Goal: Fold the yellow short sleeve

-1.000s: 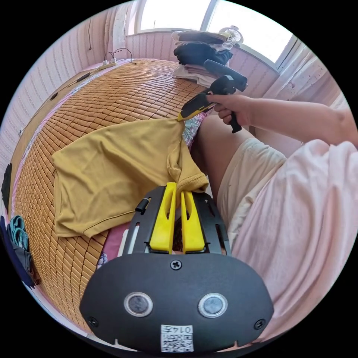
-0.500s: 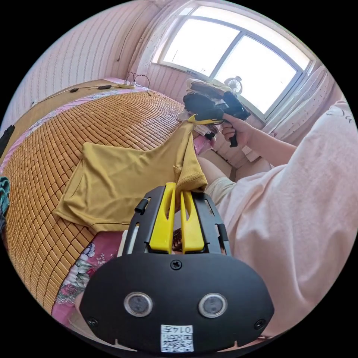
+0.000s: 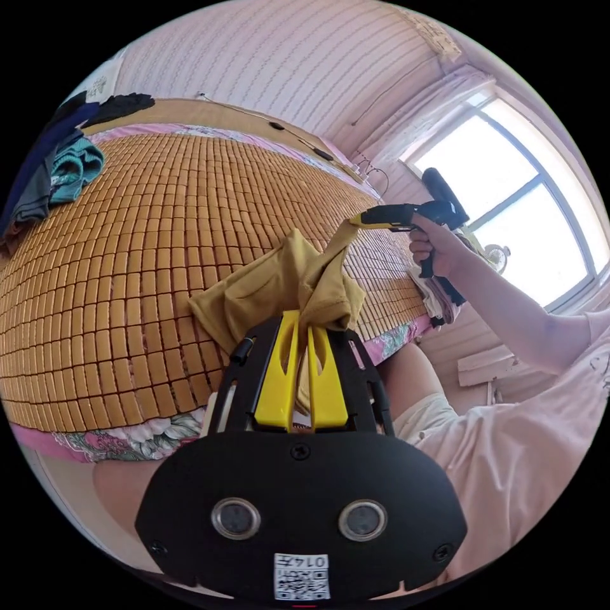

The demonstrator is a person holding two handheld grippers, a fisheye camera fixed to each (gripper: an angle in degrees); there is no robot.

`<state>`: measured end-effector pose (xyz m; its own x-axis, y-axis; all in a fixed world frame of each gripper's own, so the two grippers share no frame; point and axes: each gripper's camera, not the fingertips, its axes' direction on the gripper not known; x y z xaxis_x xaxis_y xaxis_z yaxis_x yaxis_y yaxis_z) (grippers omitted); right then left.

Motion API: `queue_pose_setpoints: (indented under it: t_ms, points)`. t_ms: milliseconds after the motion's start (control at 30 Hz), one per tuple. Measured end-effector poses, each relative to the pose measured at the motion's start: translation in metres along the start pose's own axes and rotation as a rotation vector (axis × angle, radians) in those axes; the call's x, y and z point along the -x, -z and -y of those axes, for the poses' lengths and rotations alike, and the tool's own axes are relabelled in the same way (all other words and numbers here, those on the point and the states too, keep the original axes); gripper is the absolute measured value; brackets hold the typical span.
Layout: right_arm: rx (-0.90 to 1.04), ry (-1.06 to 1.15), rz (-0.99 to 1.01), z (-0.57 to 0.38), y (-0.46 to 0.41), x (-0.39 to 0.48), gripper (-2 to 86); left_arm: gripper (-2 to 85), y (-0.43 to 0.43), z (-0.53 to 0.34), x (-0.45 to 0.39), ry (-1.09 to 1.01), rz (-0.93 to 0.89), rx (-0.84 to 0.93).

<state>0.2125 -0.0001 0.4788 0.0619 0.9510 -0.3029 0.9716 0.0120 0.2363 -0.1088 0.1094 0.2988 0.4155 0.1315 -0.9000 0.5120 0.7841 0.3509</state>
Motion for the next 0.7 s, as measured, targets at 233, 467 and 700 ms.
queue_pose_setpoints:
  t_ms: [233, 467, 700]
  points:
    - [0.028, -0.070, -0.030, 0.049, -0.027, 0.006, 3.8, 5.0, -0.051, 0.044, 0.103, 0.244, 0.118, 0.082]
    - [-0.011, 0.136, -0.178, 0.039, -0.025, 0.013, 10.9, 6.6, -0.057, 0.045, 0.134, 0.228, 0.224, 0.088]
    - [0.113, 0.314, -0.294, 0.032, -0.061, 0.033, 12.6, 9.5, -0.111, 0.057, 0.126, 0.188, 0.181, 0.067]
